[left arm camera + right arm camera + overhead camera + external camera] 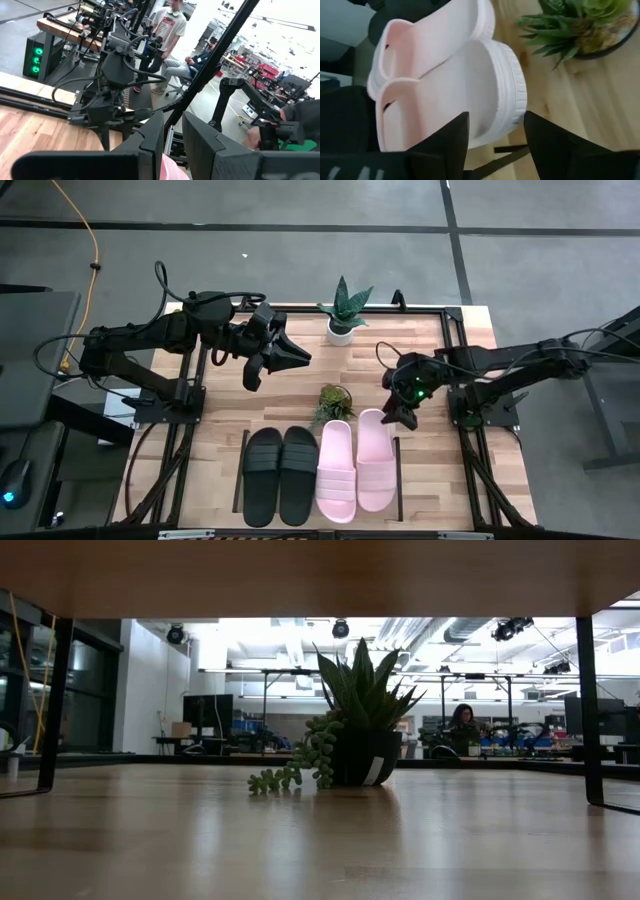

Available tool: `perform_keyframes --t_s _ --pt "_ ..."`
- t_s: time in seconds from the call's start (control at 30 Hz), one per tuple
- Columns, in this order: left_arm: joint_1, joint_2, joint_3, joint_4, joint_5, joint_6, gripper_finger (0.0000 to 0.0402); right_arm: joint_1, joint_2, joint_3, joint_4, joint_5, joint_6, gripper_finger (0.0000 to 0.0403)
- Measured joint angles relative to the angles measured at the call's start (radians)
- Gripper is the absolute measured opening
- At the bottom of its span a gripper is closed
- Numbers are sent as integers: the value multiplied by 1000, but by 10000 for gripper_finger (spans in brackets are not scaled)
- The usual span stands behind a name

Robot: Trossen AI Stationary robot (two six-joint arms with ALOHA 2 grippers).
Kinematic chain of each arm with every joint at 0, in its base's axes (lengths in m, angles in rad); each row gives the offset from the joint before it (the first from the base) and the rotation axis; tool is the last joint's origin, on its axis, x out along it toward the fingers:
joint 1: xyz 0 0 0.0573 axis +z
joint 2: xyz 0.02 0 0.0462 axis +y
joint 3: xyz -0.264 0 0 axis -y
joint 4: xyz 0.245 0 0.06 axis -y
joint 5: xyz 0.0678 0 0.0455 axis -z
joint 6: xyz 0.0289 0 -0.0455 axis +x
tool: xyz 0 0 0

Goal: Pick and place slides into the shelf
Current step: Put the pink slide on the shelf

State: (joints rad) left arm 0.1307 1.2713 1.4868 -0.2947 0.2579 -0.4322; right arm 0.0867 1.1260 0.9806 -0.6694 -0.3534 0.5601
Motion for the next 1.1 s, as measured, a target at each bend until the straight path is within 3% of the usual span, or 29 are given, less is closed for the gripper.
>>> perform_keyframes --t_s 0.33,0.5,0.9,1.1 --pt "0 0 0 -2 0 -2 60 -56 -29 0 -16 20 -45 179" --pt "0 0 0 -2 0 -2 60 -61 -23 0 -30 146 -72 172" --pt "0 0 0 -15 0 -2 60 -120 39 0 4 195 -176 30" --pt "0 0 0 -25 0 -1 60 -133 46 0 36 158 -203 2"
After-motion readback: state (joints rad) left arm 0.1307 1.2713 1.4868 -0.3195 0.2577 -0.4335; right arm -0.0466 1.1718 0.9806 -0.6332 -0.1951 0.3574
